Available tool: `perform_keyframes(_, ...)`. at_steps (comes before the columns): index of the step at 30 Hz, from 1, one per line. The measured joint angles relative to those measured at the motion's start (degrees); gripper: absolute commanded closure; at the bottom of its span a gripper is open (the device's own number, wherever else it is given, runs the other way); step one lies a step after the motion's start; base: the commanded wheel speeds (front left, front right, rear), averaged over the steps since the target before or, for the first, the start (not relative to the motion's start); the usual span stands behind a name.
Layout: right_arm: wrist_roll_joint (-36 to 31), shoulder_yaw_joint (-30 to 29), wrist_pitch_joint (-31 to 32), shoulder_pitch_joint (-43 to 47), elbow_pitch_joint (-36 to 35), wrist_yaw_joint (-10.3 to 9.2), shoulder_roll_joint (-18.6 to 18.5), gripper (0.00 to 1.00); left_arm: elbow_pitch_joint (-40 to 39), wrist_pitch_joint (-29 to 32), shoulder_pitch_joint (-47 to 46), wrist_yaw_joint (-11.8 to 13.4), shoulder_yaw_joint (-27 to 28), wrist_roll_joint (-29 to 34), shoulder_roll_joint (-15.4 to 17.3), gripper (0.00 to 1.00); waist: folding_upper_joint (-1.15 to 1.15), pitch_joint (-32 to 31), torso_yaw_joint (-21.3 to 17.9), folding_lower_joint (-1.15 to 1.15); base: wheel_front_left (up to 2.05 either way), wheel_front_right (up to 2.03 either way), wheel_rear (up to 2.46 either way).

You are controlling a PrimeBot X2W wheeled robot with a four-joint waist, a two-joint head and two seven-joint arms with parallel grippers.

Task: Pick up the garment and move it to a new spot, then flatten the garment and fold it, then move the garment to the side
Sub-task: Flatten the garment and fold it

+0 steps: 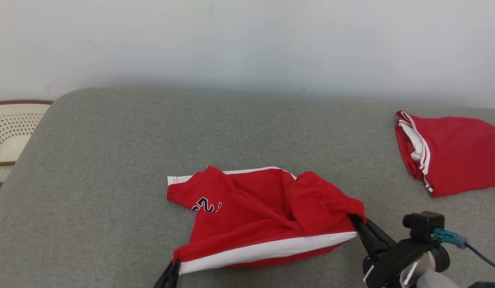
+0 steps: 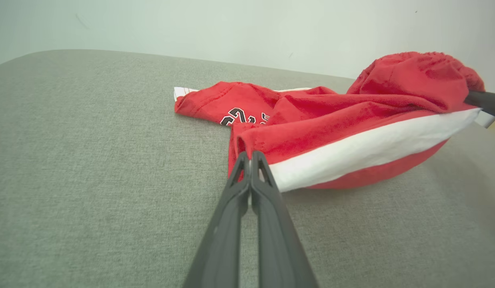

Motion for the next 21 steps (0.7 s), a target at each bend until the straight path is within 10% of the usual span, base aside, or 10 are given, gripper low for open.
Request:
perform_keyframes(11, -1.2, -9.7, 11.1, 4.7, -12.7, 0.00, 1.8, 1.00, -10.6, 4.0, -1.4, 0.2, 1.4, 0.3, 4.9, 1.00, 0.00, -0.7, -1.7, 0.00, 0.00, 0.00, 0.00)
perform_keyframes(21, 1.0, -17.3, 25.8, -25.2, 0.8, -0.01, 11.8, 1.00, -4.1, 12.5, -35.7, -3.6, 0.5, -5.3, 14.6, 1.00, 0.00, 7.4, -2.6, 0.02, 0.00, 0.00, 0.00)
